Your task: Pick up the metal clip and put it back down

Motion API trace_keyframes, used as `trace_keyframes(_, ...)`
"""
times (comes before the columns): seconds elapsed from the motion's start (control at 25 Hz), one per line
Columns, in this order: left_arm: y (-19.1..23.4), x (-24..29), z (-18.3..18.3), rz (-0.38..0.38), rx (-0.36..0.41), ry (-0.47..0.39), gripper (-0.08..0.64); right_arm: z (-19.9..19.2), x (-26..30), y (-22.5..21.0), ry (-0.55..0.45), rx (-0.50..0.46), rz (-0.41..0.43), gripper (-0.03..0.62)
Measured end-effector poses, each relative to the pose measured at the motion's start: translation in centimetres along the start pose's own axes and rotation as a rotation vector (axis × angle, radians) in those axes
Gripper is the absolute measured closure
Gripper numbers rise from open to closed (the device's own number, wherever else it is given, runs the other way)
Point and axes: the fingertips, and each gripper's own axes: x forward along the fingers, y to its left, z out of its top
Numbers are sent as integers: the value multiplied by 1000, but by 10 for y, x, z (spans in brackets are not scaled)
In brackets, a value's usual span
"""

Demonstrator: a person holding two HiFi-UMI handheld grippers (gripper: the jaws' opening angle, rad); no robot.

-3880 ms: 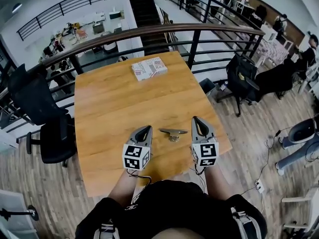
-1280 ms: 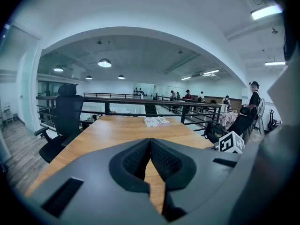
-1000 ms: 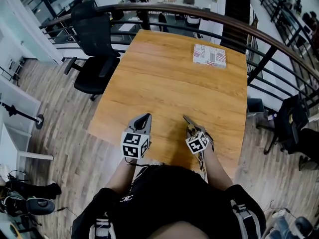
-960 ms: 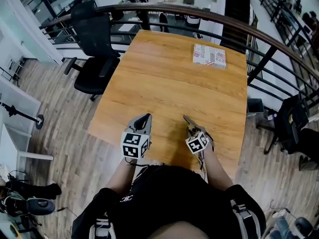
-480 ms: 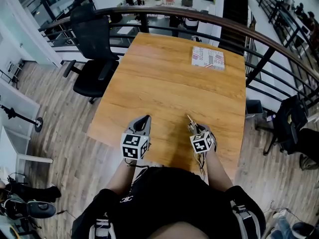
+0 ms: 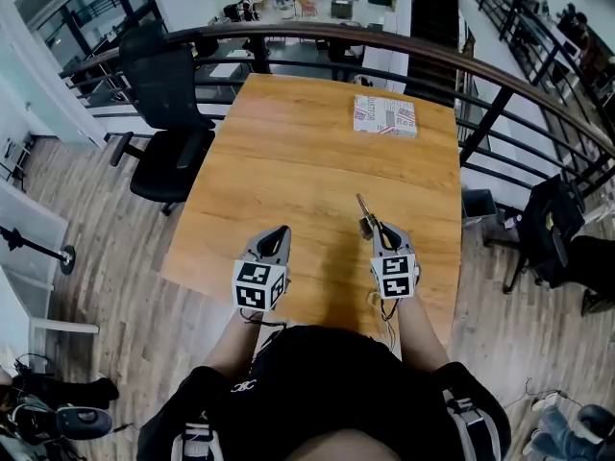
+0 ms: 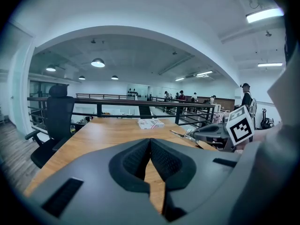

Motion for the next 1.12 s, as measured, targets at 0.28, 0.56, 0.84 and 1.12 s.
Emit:
trace_keyframes(0.28,-14,12,7,-45,18,-6,541,76,-58,-37,-287,93,-113,571)
trace_keyframes(0.56,-26,19,11,-86,33,-12,541,95,-103,-66,-404,215,-183,571)
trace_keyframes(0.84,-32,21,17,-104,43,-23,541,88,-111,-67,-400,236,-176,571)
trace_keyframes(1.12,-32,18,16,-102,42,-23,541,80,-103,-69,-333,153,-219,571)
